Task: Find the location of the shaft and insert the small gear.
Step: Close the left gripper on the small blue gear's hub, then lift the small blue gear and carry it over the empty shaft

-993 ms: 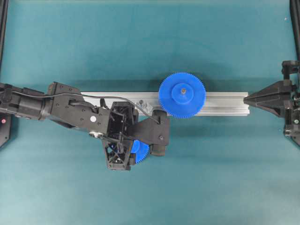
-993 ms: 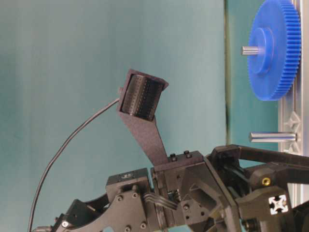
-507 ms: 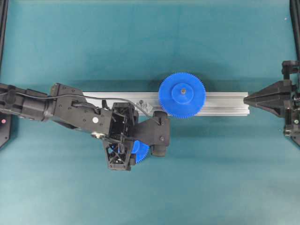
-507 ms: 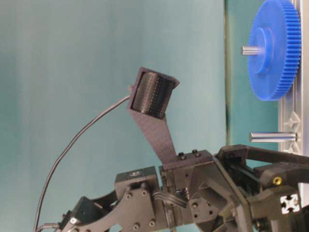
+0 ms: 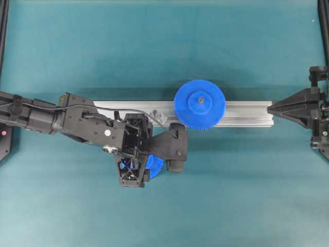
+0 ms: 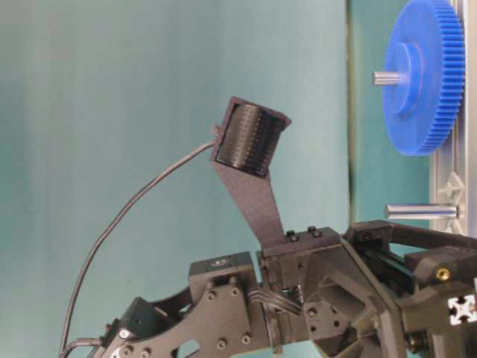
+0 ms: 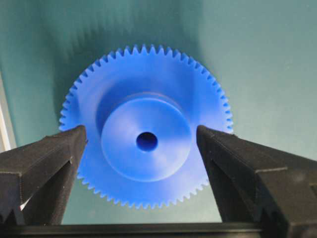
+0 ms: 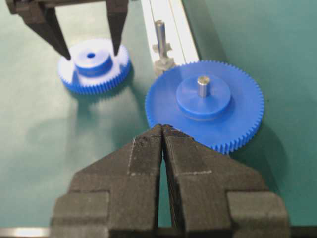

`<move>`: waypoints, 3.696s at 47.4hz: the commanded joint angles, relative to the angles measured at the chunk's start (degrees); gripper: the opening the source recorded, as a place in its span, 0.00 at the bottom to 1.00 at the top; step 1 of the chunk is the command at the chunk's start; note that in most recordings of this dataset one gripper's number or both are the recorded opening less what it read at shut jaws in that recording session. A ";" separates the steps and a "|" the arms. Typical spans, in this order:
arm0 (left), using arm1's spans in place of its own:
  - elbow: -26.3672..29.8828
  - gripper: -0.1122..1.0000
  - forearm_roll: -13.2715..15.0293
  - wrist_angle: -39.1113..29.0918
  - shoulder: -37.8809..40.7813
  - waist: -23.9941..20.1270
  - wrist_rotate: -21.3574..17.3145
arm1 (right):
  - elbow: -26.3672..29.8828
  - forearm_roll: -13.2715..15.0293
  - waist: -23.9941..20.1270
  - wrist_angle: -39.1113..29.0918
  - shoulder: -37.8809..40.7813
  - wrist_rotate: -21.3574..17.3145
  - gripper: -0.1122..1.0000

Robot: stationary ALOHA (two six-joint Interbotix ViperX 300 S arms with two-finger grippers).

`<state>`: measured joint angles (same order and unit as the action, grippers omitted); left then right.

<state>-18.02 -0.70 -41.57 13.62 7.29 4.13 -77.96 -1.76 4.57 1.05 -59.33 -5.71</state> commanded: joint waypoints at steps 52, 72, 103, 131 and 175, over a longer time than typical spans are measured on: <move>0.53 0.93 -0.09 0.09 1.14 0.09 0.26 | 0.53 0.00 0.18 0.26 0.35 -0.62 0.14; 0.35 0.82 -0.18 -0.26 1.32 0.09 -0.26 | 0.44 -0.09 0.18 0.26 0.35 -0.53 0.14; 2.29 0.67 -0.44 -3.25 1.05 0.18 -0.97 | 0.35 0.00 0.88 0.35 0.26 -0.53 0.14; 7.73 0.67 -0.53 -7.73 -0.26 0.09 -5.19 | 0.35 0.00 0.97 0.62 0.26 -0.53 0.14; 18.28 0.67 -0.53 -19.69 -5.10 -2.64 -8.88 | 0.18 0.00 0.97 0.62 -0.26 -0.53 0.14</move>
<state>-1.32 -1.05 -61.35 11.60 5.19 -4.66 -78.31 -1.67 5.36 1.23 -59.85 -5.80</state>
